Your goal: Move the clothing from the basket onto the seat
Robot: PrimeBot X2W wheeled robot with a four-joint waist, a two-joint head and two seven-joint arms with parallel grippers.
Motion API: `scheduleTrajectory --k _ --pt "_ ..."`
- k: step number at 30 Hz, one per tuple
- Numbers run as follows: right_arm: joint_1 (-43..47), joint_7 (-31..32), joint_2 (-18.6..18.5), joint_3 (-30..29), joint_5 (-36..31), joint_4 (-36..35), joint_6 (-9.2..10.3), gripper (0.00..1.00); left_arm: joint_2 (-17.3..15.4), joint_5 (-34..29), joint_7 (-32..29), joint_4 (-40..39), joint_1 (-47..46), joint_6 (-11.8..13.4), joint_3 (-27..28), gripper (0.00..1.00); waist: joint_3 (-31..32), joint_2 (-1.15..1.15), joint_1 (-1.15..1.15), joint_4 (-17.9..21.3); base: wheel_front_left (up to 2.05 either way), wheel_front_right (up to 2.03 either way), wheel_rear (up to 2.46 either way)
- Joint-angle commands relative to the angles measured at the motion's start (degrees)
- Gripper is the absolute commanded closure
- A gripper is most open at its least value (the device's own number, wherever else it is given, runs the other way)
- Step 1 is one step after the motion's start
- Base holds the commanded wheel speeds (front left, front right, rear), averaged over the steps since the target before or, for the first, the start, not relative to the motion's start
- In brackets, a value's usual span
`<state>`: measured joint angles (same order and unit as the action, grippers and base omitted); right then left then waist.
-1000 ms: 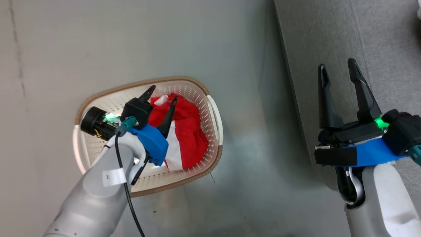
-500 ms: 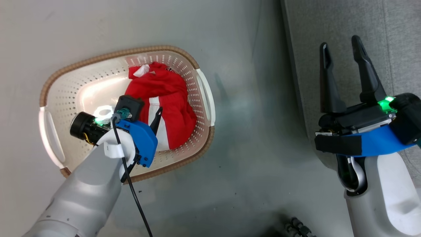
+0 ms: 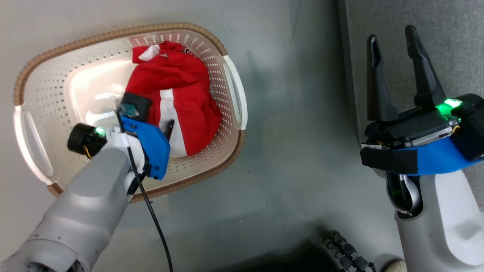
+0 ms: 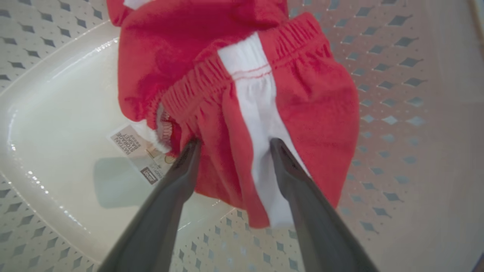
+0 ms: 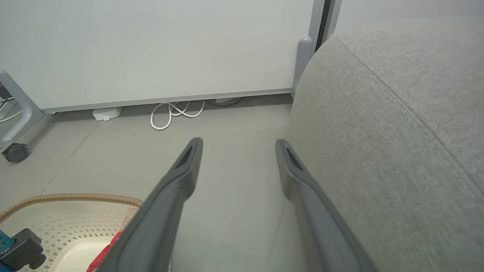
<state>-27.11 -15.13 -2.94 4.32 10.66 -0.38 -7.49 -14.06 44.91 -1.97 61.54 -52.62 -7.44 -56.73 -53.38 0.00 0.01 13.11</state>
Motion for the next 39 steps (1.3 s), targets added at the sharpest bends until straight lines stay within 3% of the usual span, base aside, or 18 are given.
scheduleTrajectory --k 1,13,14,15,16,27,39 --pt "-0.98 -0.03 0.1 0.12 0.31 -0.36 -0.01 0.0 -0.4 0.74 -0.11 -0.04 -0.93 -0.04 -0.45 0.0 -1.26 0.0 -0.01 0.42 0.0 0.0 0.0" --pt "-1.57 -0.03 0.1 0.2 0.63 -1.38 -0.01 0.0 -0.65 5.62 1.18 1.13 -4.54 -0.05 -5.4 0.0 -5.15 0.0 -0.01 1.68 0.0 0.0 0.0" --pt "-1.6 -0.03 0.1 0.13 0.66 -1.43 -0.01 0.0 -0.48 5.58 0.99 1.27 -4.53 -0.05 -6.1 0.55 -5.26 0.0 -0.01 1.68 0.0 0.0 0.0" --pt "-1.62 -0.03 0.1 0.1 0.7 -1.46 -0.01 0.0 -0.42 5.59 1.36 1.21 -4.71 -0.05 -6.72 0.87 -5.35 0.0 -0.01 1.68 0.0 0.0 0.0" --pt "-1.61 -0.03 0.1 0.06 0.71 -1.45 -0.01 0.0 -0.49 5.82 1.77 1.33 -4.95 -0.06 -7.15 1.0 -5.42 0.0 -0.01 1.68 0.0 0.0 0.0" --pt "-1.93 -0.03 0.1 -0.72 0.24 -0.56 -0.01 0.0 0.26 8.88 5.24 1.87 -5.82 -0.05 -11.19 1.0 -4.11 0.0 -0.01 0.57 0.0 0.0 0.0" --pt "-0.38 -0.03 0.08 -2.03 -2.08 1.13 -0.01 0.0 2.73 11.12 15.88 -0.65 -4.7 -0.05 -13.58 1.0 4.56 0.0 -0.01 -4.37 0.0 0.0 0.0"
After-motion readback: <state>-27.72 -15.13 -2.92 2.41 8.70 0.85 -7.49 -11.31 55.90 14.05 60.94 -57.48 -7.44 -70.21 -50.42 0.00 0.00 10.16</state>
